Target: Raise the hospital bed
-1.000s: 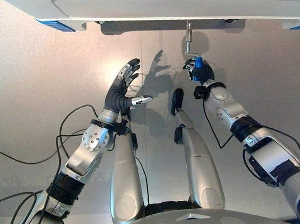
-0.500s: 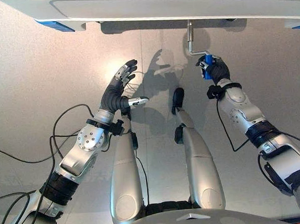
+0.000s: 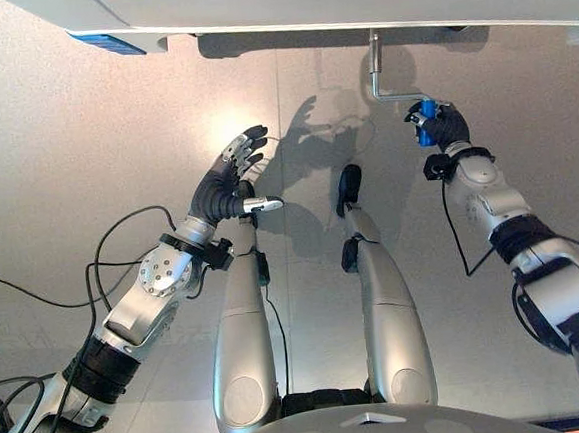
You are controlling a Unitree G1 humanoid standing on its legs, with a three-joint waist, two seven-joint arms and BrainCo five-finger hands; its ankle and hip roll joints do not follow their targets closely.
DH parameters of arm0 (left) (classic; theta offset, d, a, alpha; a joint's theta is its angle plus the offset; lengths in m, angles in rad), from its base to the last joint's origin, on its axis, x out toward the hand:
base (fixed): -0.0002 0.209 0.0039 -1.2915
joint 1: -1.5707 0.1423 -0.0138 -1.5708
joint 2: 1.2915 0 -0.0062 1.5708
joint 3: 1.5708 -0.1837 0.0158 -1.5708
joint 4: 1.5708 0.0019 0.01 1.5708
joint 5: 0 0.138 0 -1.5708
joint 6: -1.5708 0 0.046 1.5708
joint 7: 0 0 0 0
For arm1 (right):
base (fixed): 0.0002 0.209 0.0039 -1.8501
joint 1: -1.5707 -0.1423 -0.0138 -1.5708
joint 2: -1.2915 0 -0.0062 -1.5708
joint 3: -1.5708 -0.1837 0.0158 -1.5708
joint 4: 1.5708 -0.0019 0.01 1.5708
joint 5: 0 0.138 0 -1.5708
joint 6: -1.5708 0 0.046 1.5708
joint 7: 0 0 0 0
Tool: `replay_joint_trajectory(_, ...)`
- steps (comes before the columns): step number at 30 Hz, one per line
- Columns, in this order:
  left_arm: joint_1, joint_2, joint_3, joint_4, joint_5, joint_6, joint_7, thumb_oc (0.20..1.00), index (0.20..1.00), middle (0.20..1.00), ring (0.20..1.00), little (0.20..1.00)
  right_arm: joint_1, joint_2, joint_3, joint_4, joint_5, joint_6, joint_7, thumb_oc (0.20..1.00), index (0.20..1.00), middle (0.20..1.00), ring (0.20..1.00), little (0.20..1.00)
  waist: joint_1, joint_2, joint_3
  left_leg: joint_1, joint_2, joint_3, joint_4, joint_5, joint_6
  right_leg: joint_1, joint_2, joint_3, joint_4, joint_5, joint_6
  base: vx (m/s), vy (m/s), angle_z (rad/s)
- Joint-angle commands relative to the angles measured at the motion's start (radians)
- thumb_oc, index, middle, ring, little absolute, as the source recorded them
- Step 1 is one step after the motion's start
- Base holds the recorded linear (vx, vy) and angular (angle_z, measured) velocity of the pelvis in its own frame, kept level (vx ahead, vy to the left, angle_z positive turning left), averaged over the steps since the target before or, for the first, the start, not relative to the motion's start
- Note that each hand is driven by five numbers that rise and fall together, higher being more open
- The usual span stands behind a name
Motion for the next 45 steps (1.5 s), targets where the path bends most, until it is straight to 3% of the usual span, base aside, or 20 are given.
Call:
replay_joint_trajectory(1, 0.036, -0.038, -0.013, -0.125, -0.035, -0.062, -0.025, 1.0, 1.0, 1.0, 1.0, 1.0, -0.076, -0.248, -0.085, 0.263, -0.045, 0.053, -0.094, 0.2, 0.2, 0.2, 0.2, 0.2, -0.007, 0.093, -0.023, -0.028, 0.009, -0.044, 0.027, 0.013, 0.004, -0.016, -0.003, -0.02, 0.206, -0.144, 0.071, -0.02, -0.015, 0.05)
replay_joint_trajectory(7, 0.021, -0.05, -0.017, -0.149, -0.052, -0.069, -0.022, 1.0, 1.0, 1.0, 1.0, 1.0, -0.114, -0.238, -0.078, 0.419, -0.129, 0.101, -0.096, 0.2, 0.2, 0.2, 0.2, 0.2, 0.026, 0.152, -0.023, -0.104, -0.011, -0.059, 0.067, 0.006, 0.012, -0.087, -0.023, -0.027, 0.265, -0.159, 0.071, 0.0, 0.008, 0.14)
replay_joint_trajectory(15, 0.016, -0.076, 0.01, -0.173, -0.076, -0.083, -0.006, 1.0, 1.0, 1.0, 1.0, 1.0, -0.111, -0.182, -0.017, 0.426, -0.28, 0.134, -0.106, 0.2, 0.2, 0.2, 0.2, 0.2, 0.066, 0.195, -0.023, -0.199, -0.037, -0.076, 0.131, -0.012, 0.024, -0.167, -0.047, -0.027, 0.329, -0.174, 0.072, 0.02, 0.021, 0.12)
replay_joint_trajectory(16, 0.027, -0.087, 0.003, -0.166, -0.079, -0.082, -0.004, 1.0, 1.0, 1.0, 1.0, 1.0, -0.104, -0.146, 0.017, 0.433, -0.336, 0.151, -0.089, 0.2, 0.2, 0.2, 0.2, 0.2, 0.075, 0.204, -0.023, -0.192, -0.047, -0.085, 0.158, -0.051, 0.025, -0.158, -0.052, -0.016, 0.361, -0.21, 0.079, 0.06, 0.022, 0.04)
replay_joint_trajectory(18, 0.01, -0.087, 0.016, -0.168, -0.074, -0.082, 0.002, 1.0, 1.0, 1.0, 1.0, 1.0, -0.139, -0.116, 0.055, 0.431, -0.402, 0.166, -0.084, 0.2, 0.2, 0.2, 0.2, 0.2, 0.085, 0.213, -0.023, -0.253, -0.053, -0.09, 0.177, -0.025, 0.036, -0.206, -0.056, -0.028, 0.365, -0.184, 0.071, 0.02, 0.029, 0.08)
replay_joint_trajectory(21, 0.023, -0.092, 0.028, -0.175, -0.068, -0.085, 0.015, 1.0, 1.0, 1.0, 1.0, 1.0, -0.158, -0.055, 0.129, 0.428, -0.526, 0.194, -0.064, 0.2, 0.2, 0.2, 0.2, 0.2, 0.099, 0.224, -0.023, -0.253, -0.069, -0.1, 0.206, -0.068, 0.039, -0.202, -0.071, -0.017, 0.397, -0.218, 0.08, 0.02, 0.043, 0.11)
replay_joint_trajectory(22, 0.011, -0.091, 0.039, -0.177, -0.067, -0.085, 0.015, 1.0, 1.0, 1.0, 1.0, 1.0, -0.177, -0.056, 0.129, 0.426, -0.527, 0.195, -0.065, 0.2, 0.2, 0.2, 0.2, 0.2, 0.099, 0.224, -0.023, -0.287, -0.066, -0.099, 0.198, -0.034, 0.043, -0.23, -0.069, -0.026, 0.382, -0.187, 0.072, 0.02, 0.053, 0.11)
replay_joint_trajectory(23, 0.026, -0.094, 0.035, -0.175, -0.065, -0.085, 0.019, 1.0, 1.0, 1.0, 1.0, 1.0, -0.172, -0.038, 0.139, 0.429, -0.546, 0.204, -0.061, 0.2, 0.2, 0.2, 0.2, 0.2, 0.102, 0.227, -0.023, -0.261, -0.073, -0.1, 0.208, -0.069, 0.04, -0.209, -0.074, -0.017, 0.399, -0.219, 0.081, 0.02, 0.063, 0.06)
replay_joint_trajectory(26, 0.028, -0.108, 0.056, -0.187, -0.06, -0.085, 0.03, 1.0, 1.0, 1.0, 1.0, 1.0, -0.215, 0.006, 0.18, 0.431, -0.642, 0.224, -0.049, 0.2, 0.2, 0.2, 0.2, 0.2, 0.119, 0.242, -0.023, -0.285, -0.093, -0.109, 0.225, -0.076, 0.048, -0.225, -0.092, -0.013, 0.413, -0.223, 0.085, 0.04, 0.054, 0.02)
replay_joint_trajectory(31, 0.019, -0.119, 0.075, -0.185, -0.058, -0.09, 0.034, 1.0, 1.0, 1.0, 1.0, 1.0, -0.262, 0.03, 0.215, 0.401, -0.71, 0.228, -0.037, 0.2, 0.2, 0.2, 0.2, 0.2, 0.138, 0.274, -0.023, -0.305, -0.12, -0.108, 0.242, -0.08, 0.053, -0.238, -0.122, -0.008, 0.441, -0.232, 0.09, 0.01, 0.069, 0.1)
replay_joint_trajectory(33, 0.007, -0.121, 0.089, -0.183, -0.06, -0.091, 0.034, 1.0, 1.0, 1.0, 1.0, 1.0, -0.288, 0.033, 0.222, 0.392, -0.717, 0.226, -0.037, 0.2, 0.2, 0.2, 0.2, 0.2, 0.143, 0.28, -0.023, -0.336, -0.12, -0.108, 0.231, -0.045, 0.057, -0.266, -0.124, -0.018, 0.428, -0.2, 0.083, 0.0, 0.065, 0.11)
replay_joint_trajectory(34, 0.015, -0.122, 0.087, -0.18, -0.061, -0.094, 0.034, 1.0, 1.0, 1.0, 1.0, 1.0, -0.289, 0.062, 0.251, 0.368, -0.75, 0.221, -0.037, 0.2, 0.2, 0.2, 0.2, 0.2, 0.149, 0.282, -0.023, -0.305, -0.126, -0.106, 0.239, -0.079, 0.054, -0.236, -0.128, -0.007, 0.438, -0.231, 0.093, 0.08, 0.031, 0.12)
replay_joint_trajectory(36, 0.007, -0.12, 0.105, -0.182, -0.063, -0.097, 0.034, 1.0, 1.0, 1.0, 1.0, 1.0, -0.305, 0.063, 0.267, 0.339, -0.757, 0.21, -0.041, 0.2, 0.2, 0.2, 0.2, 0.2, 0.151, 0.282, -0.023, -0.334, -0.124, -0.107, 0.227, -0.045, 0.058, -0.259, -0.126, -0.019, 0.419, -0.199, 0.085, 0.02, 0.028, 0.07)
replay_joint_trajectory(38, 0.018, -0.122, 0.103, -0.184, -0.066, -0.101, 0.034, 1.0, 1.0, 1.0, 1.0, 1.0, -0.288, 0.091, 0.29, 0.3, -0.769, 0.195, -0.04, 0.2, 0.2, 0.2, 0.2, 0.2, 0.15, 0.276, -0.023, -0.303, -0.129, -0.106, 0.236, -0.078, 0.055, -0.229, -0.125, -0.008, 0.427, -0.23, 0.093, 0.0, 0.0, 0.0)
replay_joint_trajectory(39, 0.005, -0.124, 0.112, -0.185, -0.066, -0.104, 0.035, 1.0, 1.0, 1.0, 1.0, 1.0, -0.305, 0.104, 0.313, 0.274, -0.784, 0.186, -0.034, 0.2, 0.2, 0.2, 0.2, 0.2, 0.153, 0.278, -0.023, -0.334, -0.127, -0.108, 0.226, -0.044, 0.059, -0.254, -0.124, -0.021, 0.409, -0.196, 0.085, 0.0, 0.0, 0.0)
replay_joint_trajectory(40, 0.017, -0.123, 0.102, -0.187, -0.068, -0.107, 0.033, 1.0, 1.0, 1.0, 1.0, 1.0, -0.302, 0.132, 0.333, 0.245, -0.796, 0.172, -0.027, 0.2, 0.2, 0.2, 0.2, 0.2, 0.152, 0.277, -0.023, -0.3, -0.131, -0.111, 0.232, -0.077, 0.056, -0.223, -0.128, -0.011, 0.42, -0.228, 0.095, -0.05, 0.015, 0.01)
replay_joint_trajectory(41, 0.006, -0.122, 0.112, -0.188, -0.068, -0.107, 0.033, 1.0, 1.0, 1.0, 1.0, 1.0, -0.319, 0.131, 0.333, 0.243, -0.797, 0.173, -0.028, 0.2, 0.2, 0.2, 0.2, 0.2, 0.153, 0.28, -0.023, -0.33, -0.129, -0.113, 0.222, -0.042, 0.059, -0.248, -0.127, -0.022, 0.405, -0.195, 0.087, 0.0, 0.0, 0.0)
replay_joint_trajectory(43, 0.007, -0.117, 0.11, -0.19, -0.074, -0.114, 0.033, 1.0, 1.0, 1.0, 1.0, 1.0, -0.359, 0.179, 0.358, 0.212, -0.8, 0.156, -0.02, 0.2, 0.2, 0.2, 0.2, 0.2, 0.161, 0.288, -0.023, -0.32, -0.132, -0.115, 0.217, -0.041, 0.059, -0.241, -0.128, -0.02, 0.403, -0.197, 0.087, 0.01, 0.015, 0.02)
replay_joint_trajectory(44, 0.022, -0.114, 0.101, -0.192, -0.078, -0.122, 0.032, 1.0, 1.0, 1.0, 1.0, 1.0, -0.346, 0.208, 0.364, 0.186, -0.796, 0.138, -0.018, 0.2, 0.2, 0.2, 0.2, 0.2, 0.163, 0.289, -0.023, -0.286, -0.135, -0.115, 0.225, -0.075, 0.056, -0.213, -0.131, -0.009, 0.418, -0.231, 0.095, 0.0, 0.0, 0.0)
replay_joint_trajectory(45, 0.012, -0.113, 0.111, -0.193, -0.078, -0.122, 0.032, 1.0, 1.0, 1.0, 1.0, 1.0, -0.362, 0.206, 0.365, 0.184, -0.796, 0.139, -0.019, 0.2, 0.2, 0.2, 0.2, 0.2, 0.164, 0.291, -0.023, -0.316, -0.133, -0.117, 0.215, -0.041, 0.059, -0.239, -0.129, -0.02, 0.404, -0.199, 0.087, 0.07, 0.004, 0.04)
